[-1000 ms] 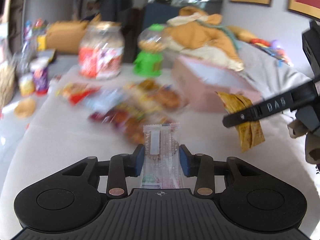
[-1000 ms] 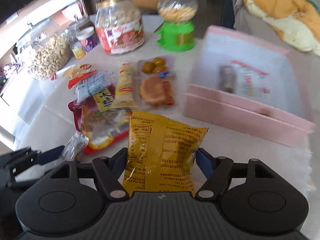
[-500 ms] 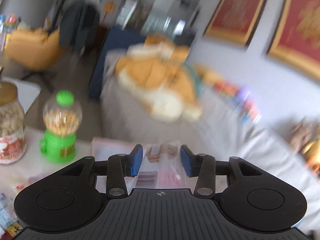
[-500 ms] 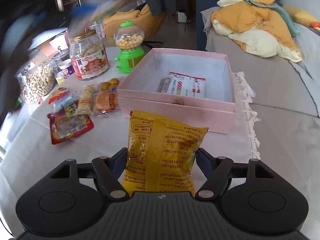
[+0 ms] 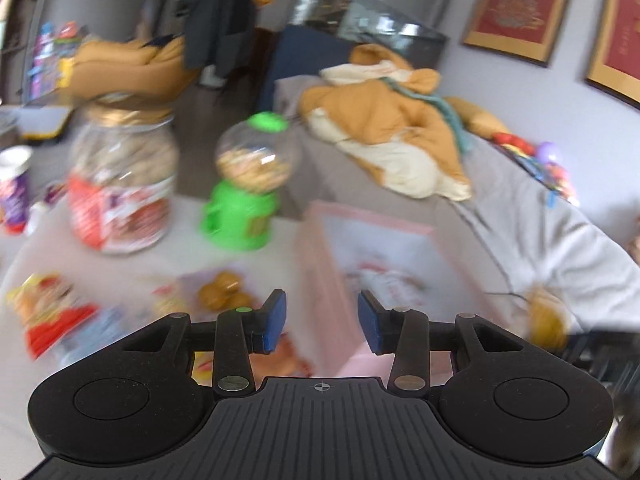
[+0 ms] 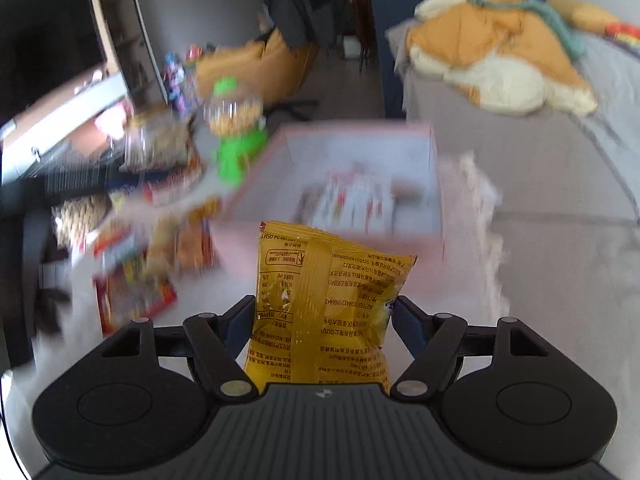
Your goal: Organize snacks
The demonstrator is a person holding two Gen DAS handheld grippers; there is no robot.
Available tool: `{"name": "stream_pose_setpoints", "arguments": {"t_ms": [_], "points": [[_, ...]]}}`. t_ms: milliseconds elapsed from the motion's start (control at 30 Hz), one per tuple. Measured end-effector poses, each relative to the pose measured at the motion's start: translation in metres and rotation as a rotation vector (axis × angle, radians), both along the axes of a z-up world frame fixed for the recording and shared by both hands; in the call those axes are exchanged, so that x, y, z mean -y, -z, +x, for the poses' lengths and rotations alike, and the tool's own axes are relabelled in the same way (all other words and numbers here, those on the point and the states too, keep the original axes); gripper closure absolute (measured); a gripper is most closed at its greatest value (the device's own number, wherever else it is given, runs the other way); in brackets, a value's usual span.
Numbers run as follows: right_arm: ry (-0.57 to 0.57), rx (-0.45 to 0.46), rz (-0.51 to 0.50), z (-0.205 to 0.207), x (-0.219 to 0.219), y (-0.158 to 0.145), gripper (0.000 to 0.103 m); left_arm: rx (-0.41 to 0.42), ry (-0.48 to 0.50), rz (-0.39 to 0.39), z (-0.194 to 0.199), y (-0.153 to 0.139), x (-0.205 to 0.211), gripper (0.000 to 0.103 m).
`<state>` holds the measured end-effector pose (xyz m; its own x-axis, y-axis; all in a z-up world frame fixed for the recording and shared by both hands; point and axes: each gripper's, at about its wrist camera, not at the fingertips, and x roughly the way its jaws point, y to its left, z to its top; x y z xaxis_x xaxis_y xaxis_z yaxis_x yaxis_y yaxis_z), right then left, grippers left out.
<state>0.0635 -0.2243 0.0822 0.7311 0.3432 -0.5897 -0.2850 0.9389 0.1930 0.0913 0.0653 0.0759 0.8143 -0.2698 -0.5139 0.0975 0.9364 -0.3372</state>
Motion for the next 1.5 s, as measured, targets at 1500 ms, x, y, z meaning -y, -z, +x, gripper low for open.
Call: {"name": "stream_pose_setpoints", "arguments": {"t_ms": [1500], "points": [[-0.052, -0.011, -0.028, -0.004, -0.127, 0.089, 0.024, -0.1, -0.027, 0.321, -0.013, 0.043, -0.073, 0.072]]}}
